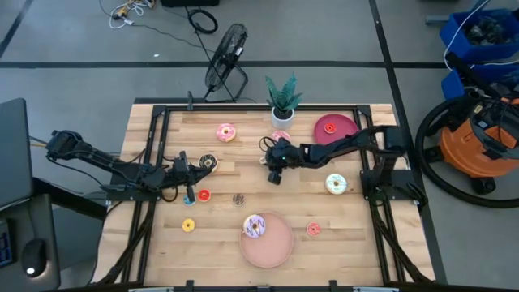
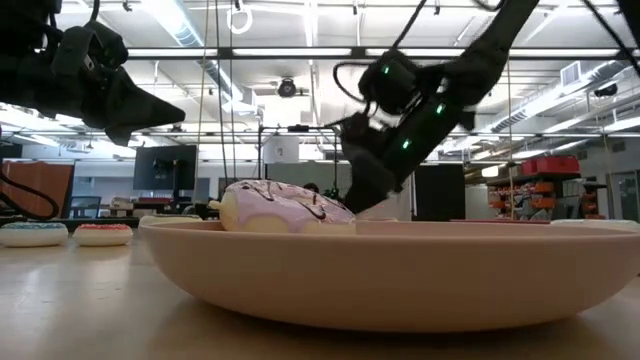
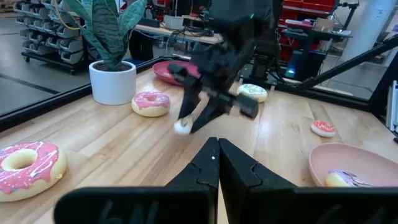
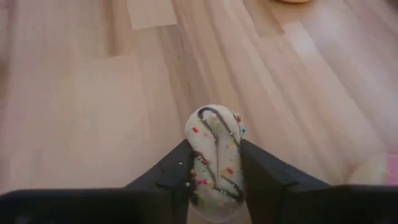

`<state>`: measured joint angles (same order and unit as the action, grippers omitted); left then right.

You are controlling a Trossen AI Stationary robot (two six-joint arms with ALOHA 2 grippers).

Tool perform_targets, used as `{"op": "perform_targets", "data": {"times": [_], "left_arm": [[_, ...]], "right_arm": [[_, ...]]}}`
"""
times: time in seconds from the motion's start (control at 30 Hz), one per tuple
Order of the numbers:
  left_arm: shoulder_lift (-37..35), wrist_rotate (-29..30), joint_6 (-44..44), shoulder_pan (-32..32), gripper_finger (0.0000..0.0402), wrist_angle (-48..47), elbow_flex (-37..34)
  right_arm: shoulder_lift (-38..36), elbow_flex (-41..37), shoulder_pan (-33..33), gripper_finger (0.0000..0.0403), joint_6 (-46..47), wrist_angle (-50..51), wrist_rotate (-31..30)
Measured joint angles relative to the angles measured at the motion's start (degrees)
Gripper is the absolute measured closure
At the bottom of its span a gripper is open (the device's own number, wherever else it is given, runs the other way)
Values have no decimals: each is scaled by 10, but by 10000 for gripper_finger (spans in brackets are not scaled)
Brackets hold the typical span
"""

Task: Pick & Place donuts
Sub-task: Put the small white donut on the red plate

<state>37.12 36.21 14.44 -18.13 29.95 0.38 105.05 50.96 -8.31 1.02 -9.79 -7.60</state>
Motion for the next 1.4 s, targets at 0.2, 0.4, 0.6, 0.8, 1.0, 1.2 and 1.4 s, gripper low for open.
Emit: {"op": "perform_targets", "data": {"times": [0.2, 0.4, 0.6, 0.8, 1.0, 1.2, 1.4], "left_arm": [[0, 0, 0, 0, 390, -3, 0], [0, 0, 0, 0, 390, -3, 0], [0, 0, 0, 0, 390, -3, 0], [0, 0, 1, 0, 390, -2, 0], [0, 0, 4, 0, 390, -2, 0], [0, 0, 4, -1, 390, -1, 0], [0, 0, 7, -1, 390, -1, 0]], "right_arm": [[-140, -39, 27, 303, 12, 159, -135], [-293, -158, -26, 305, 147, 268, -221], [-348, -231, -191, 305, 231, 276, -235], [-337, -236, -349, 305, 237, 230, -230], [-325, -233, -386, 305, 228, 193, -198], [-310, -233, -386, 305, 230, 192, -217], [-275, -233, -372, 287, 232, 181, -266]]}}
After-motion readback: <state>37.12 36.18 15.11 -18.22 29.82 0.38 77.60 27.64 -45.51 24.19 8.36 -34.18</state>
